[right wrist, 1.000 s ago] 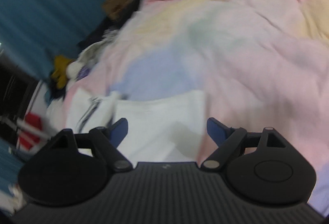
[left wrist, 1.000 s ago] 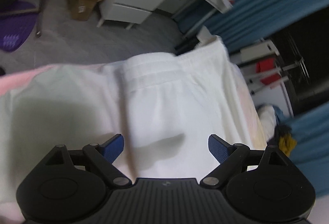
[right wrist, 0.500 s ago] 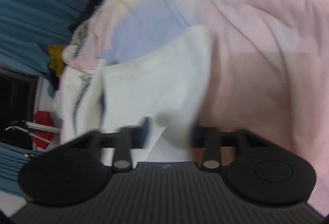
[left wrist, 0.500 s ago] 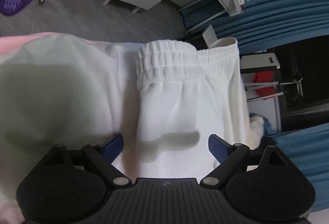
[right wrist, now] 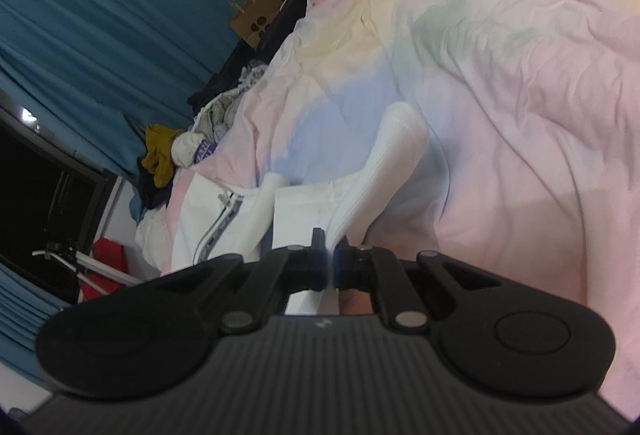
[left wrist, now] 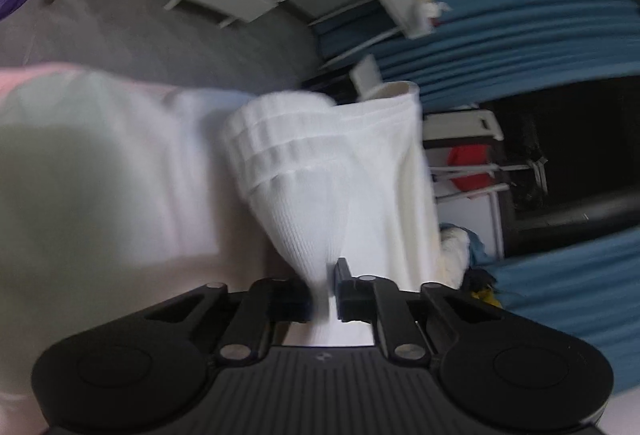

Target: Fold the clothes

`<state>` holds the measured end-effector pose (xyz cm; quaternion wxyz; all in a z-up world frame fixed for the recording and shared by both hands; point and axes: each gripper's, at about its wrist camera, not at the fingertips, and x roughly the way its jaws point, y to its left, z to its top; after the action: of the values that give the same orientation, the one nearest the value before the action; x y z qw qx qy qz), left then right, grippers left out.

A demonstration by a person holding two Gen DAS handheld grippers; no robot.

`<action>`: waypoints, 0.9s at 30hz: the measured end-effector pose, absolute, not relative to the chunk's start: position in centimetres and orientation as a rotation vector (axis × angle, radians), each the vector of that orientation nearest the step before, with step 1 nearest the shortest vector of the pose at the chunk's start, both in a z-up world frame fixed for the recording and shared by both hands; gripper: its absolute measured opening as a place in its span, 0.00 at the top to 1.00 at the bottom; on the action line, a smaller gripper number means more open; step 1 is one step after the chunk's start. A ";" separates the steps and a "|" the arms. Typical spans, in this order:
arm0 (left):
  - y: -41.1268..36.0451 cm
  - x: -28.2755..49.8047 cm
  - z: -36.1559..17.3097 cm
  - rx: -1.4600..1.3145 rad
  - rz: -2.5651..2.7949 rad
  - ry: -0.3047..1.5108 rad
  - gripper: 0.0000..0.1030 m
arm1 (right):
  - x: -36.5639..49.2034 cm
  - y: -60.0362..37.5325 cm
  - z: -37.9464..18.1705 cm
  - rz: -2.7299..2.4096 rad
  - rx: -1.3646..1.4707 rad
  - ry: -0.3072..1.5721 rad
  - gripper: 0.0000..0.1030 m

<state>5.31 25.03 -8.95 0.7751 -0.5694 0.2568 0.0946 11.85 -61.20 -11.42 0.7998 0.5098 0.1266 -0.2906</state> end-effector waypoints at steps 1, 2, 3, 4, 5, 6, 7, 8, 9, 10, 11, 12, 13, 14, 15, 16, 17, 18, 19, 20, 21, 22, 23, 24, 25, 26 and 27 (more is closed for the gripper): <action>25.1 5.1 -8.4 -1.219 0.186 0.529 0.92 | 11.5 -61.3 -11.2 -0.619 1.095 0.259 0.94; 25.2 4.7 -7.9 -1.219 0.174 0.510 0.93 | 11.1 -61.4 -11.0 -0.615 1.097 0.246 0.94; 25.3 4.3 -7.4 -1.219 0.162 0.491 0.93 | 10.7 -61.4 -10.7 -0.611 1.099 0.232 0.94; 25.6 3.9 -7.1 -1.225 0.158 0.483 0.93 | 10.2 -61.4 -10.3 -0.607 1.092 0.217 0.94; 25.8 3.5 -6.8 -1.231 0.154 0.475 0.94 | 9.8 -61.3 -9.9 -0.604 1.085 0.203 0.94; 26.1 3.1 -6.5 -1.249 0.148 0.469 0.94 | 9.5 -61.4 -9.4 -0.605 1.078 0.190 0.94; 26.5 2.7 -6.3 -1.268 0.142 0.464 0.94 | 9.2 -61.4 -8.8 -0.607 1.070 0.178 0.94; 26.7 2.7 -5.9 -1.276 0.139 0.457 0.95 | 9.2 -61.4 -8.4 -0.603 1.071 0.167 0.94; 27.0 2.7 -5.4 -1.278 0.136 0.457 0.95 | 9.4 -61.5 -7.9 -0.596 1.071 0.161 0.94; 27.3 3.3 -4.9 -1.274 0.128 0.466 0.95 | 10.2 -61.4 -7.3 -0.589 1.056 0.167 0.94; 27.6 3.8 -4.2 -1.270 0.121 0.476 0.95 | 10.9 -61.3 -6.7 -0.582 1.040 0.172 0.94; 27.8 4.7 -3.6 -1.267 0.110 0.486 0.95 | 12.2 -61.2 -5.9 -0.575 1.018 0.177 0.94; 28.1 5.8 -2.8 -1.256 0.106 0.494 0.95 | 13.5 -61.1 -5.2 -0.567 0.996 0.182 0.94; 28.3 7.0 -2.1 -1.245 0.102 0.502 0.95 | 14.7 -61.1 -4.4 -0.560 0.973 0.186 0.94; 28.6 8.1 -1.3 -1.233 0.099 0.510 0.95 | 16.3 -61.1 -3.6 -0.554 0.943 0.185 0.94; 28.6 9.9 -0.6 -1.209 0.103 0.515 0.95 | 18.1 -61.0 -2.7 -0.553 0.899 0.187 0.94; 28.6 11.7 0.1 -1.184 0.107 0.520 0.95 | 20.3 -60.9 -1.9 -0.552 0.853 0.188 0.94; 28.6 13.9 0.7 -1.147 0.116 0.526 0.95 | 22.4 -60.7 -1.1 -0.552 0.807 0.189 0.94; 28.4 16.1 0.8 -1.129 0.120 0.535 0.95 | 24.6 -60.7 -0.6 -0.551 0.773 0.191 0.94; 28.2 18.2 1.0 -1.112 0.125 0.545 0.95 | 27.0 -60.7 -0.3 -0.552 0.743 0.194 0.94; 27.9 20.3 1.1 -1.095 0.130 0.554 0.95 | 29.3 -60.7 -0.2 -0.552 0.722 0.201 0.94; 27.9 22.7 1.0 -1.088 0.138 0.568 0.95 | 31.9 -60.7 -0.3 -0.550 0.702 0.213 0.94; 27.8 25.2 0.7 -1.080 0.149 0.579 0.95 | 34.4 -60.8 -0.4 -0.548 0.681 0.225 0.94; 27.7 27.4 0.2 -1.068 0.163 0.589 0.95 | 37.0 -60.8 -0.9 -0.546 0.661 0.246 0.94; 27.4 30.0 -0.4 -1.056 0.178 0.603 0.95 | 39.5 -60.8 -1.3 -0.543 0.641 0.266 0.94; 27.4 32.2 -1.0 -1.046 0.192 0.616 0.95 | 41.8 -60.8 -2.1 -0.544 0.625 0.293 0.94; 27.4 34.4 -1.7 -1.035 0.208 0.634 0.95 | 44.1 -60.9 -3.0 -0.545 0.609 0.319 0.94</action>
<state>34.41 27.37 -1.70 0.8163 -0.4856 0.2972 0.0974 44.07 -60.86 -2.95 0.9053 0.2951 0.1543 -0.2638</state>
